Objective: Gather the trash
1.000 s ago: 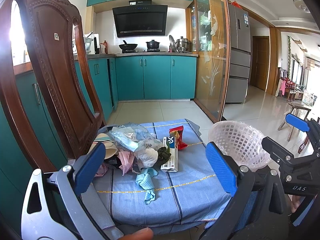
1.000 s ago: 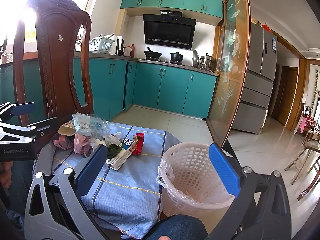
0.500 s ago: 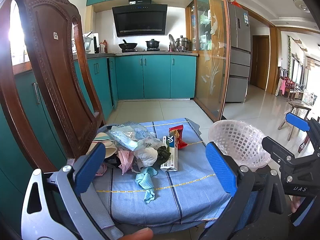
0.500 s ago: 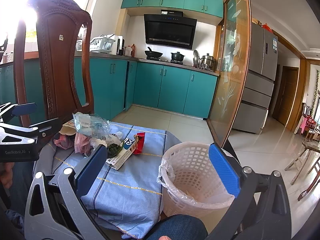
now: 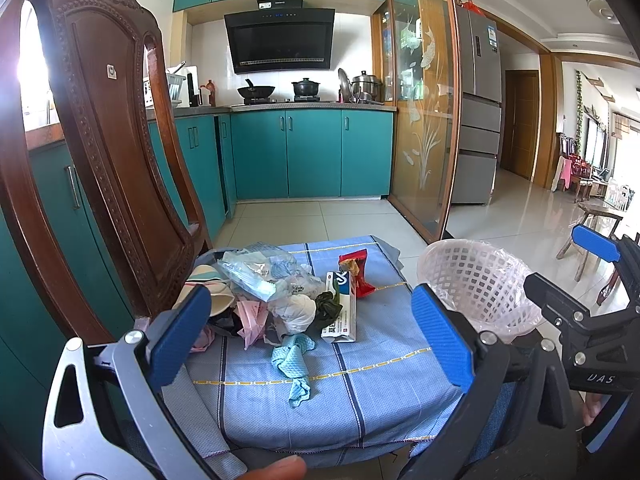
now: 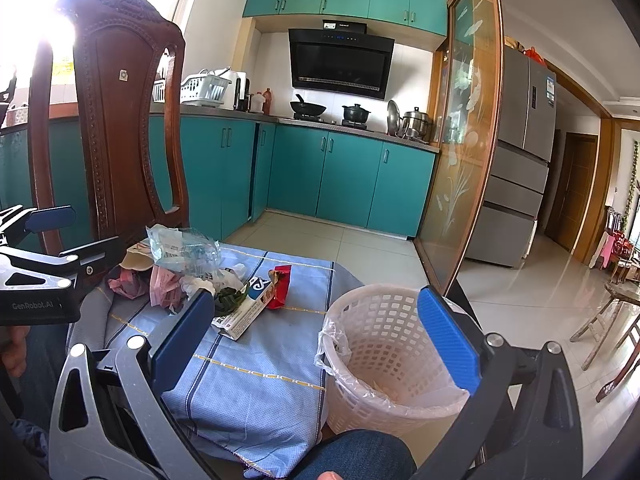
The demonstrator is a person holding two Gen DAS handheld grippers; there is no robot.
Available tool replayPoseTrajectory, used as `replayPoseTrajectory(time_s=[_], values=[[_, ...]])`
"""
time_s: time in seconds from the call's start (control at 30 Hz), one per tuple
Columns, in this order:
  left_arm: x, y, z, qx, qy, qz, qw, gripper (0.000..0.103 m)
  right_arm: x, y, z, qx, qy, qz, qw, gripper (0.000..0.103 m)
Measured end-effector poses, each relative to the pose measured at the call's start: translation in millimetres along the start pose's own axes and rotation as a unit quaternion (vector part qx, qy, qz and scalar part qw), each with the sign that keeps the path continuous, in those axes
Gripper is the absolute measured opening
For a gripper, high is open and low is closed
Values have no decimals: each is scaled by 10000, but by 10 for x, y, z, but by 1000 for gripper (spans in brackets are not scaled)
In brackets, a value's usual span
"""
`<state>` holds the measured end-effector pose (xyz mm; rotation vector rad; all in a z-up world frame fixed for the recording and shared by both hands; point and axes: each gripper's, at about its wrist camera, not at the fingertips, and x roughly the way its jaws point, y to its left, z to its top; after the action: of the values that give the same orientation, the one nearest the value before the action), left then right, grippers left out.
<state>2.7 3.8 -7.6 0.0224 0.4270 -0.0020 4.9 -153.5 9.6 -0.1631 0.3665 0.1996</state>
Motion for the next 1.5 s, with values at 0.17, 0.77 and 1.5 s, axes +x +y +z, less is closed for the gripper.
replayPoseTrajectory(time_s=[0.17,0.77,1.5], values=[[-7,7,6,-15,-11,22,10000,100,-1,1,9,33,-12,-94,9999,100],[18,12,-12,6,14,17,10000,100,24,-87,1,161,-5,-220,9996,100],[190,-35,-46,55,236,21,9997,100,172,-148,-35,228,157,-453,9986,100]])
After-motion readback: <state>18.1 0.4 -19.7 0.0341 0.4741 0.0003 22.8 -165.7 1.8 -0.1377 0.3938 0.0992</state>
